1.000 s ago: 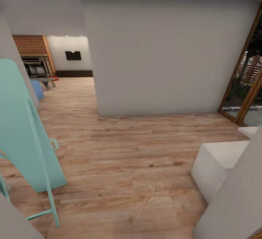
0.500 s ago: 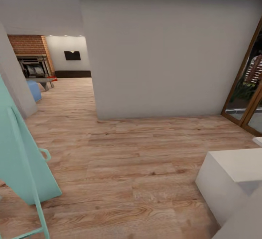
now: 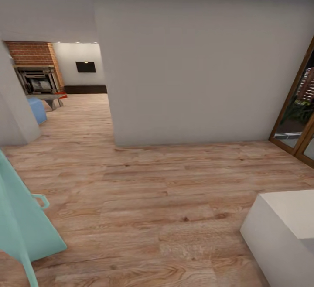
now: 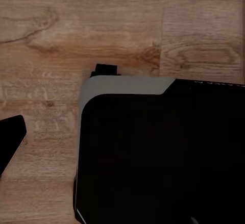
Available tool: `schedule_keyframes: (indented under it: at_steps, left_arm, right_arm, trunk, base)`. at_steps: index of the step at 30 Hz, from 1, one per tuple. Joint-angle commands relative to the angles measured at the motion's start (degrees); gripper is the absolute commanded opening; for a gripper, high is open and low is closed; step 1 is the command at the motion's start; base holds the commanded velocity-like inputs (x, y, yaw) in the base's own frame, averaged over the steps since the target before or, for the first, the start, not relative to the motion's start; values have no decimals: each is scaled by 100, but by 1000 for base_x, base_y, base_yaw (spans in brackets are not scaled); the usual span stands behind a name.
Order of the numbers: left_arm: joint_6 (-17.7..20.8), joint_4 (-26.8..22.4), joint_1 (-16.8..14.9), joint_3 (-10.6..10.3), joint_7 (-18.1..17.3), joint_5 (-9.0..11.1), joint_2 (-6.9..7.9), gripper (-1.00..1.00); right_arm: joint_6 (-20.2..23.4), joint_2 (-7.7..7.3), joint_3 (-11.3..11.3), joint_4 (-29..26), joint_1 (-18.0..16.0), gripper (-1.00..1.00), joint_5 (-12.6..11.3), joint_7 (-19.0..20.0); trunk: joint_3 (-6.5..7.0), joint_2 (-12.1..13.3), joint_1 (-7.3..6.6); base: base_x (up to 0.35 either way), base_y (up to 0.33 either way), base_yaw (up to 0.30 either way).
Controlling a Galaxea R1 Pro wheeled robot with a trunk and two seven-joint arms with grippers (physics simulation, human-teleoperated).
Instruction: Move the two storage containers from the living room to the garage. In the garage, place one container on the floor and stack the other container on top of it (either order is fine).
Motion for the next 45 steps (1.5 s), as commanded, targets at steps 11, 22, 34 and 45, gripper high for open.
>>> schedule_keyframes:
  at_steps: [11, 22, 34, 45]
  left_arm:
    - [-10, 7, -5, -9, -21, 59, 1, 100]
    - [-9, 7, -5, -9, -21, 59, 1, 100]
    - [-11, 7, -5, -9, -21, 59, 1, 100]
    - [-13, 7, -5, -9, -21, 59, 1, 100]
  right_arm:
    - [-29, 5, 52, 16, -6, 100, -51, -6]
    - [-29, -4, 47, 16, -6, 100, -51, -5]
    - [-29, -7, 50, 16, -6, 100, -67, -6]
    - [-20, 3, 55, 16, -6, 100, -52, -1]
  trunk:
    - [-7, -4, 4]
    - [-7, -4, 4]
    - [-7, -4, 4]
    - [-7, -4, 4]
  base:
    - [322, 0, 68]
    - [322, 0, 128]
    - [322, 0, 2]
    - [322, 0, 0]
